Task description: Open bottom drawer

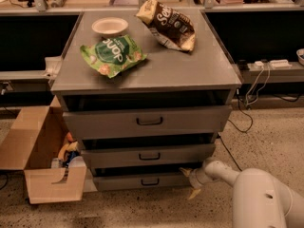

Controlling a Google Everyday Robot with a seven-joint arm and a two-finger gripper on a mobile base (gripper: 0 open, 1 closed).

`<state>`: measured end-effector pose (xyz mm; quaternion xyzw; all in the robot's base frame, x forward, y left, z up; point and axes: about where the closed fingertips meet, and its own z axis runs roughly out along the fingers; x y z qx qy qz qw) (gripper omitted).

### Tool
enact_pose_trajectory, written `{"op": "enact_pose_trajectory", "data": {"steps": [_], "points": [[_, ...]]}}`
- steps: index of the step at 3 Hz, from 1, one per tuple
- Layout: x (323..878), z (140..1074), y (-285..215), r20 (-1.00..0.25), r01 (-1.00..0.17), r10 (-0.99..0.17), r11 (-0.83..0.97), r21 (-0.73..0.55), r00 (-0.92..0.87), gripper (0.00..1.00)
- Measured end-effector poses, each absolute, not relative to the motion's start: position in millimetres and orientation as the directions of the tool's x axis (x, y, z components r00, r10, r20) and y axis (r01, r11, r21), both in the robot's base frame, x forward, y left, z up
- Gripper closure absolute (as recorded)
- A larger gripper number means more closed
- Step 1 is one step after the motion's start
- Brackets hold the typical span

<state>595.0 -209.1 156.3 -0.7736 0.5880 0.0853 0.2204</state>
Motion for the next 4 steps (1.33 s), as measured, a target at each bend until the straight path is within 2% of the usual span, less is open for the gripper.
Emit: {"op": "enact_pose_trajectory", "data": {"steps": [2,3,4], "points": [[564.2,181.8,-202.8,-0.42,-0.946,-0.854,-0.228,-0.23,0.308,0.65],[548.4,185.5,-207.0,-0.453,-0.953,-0.842,-0.217,-0.211,0.292,0.93],[547.9,185.5,-206.0,-0.453,-0.953,-0.842,-0.217,-0.211,0.292,0.78]]}}
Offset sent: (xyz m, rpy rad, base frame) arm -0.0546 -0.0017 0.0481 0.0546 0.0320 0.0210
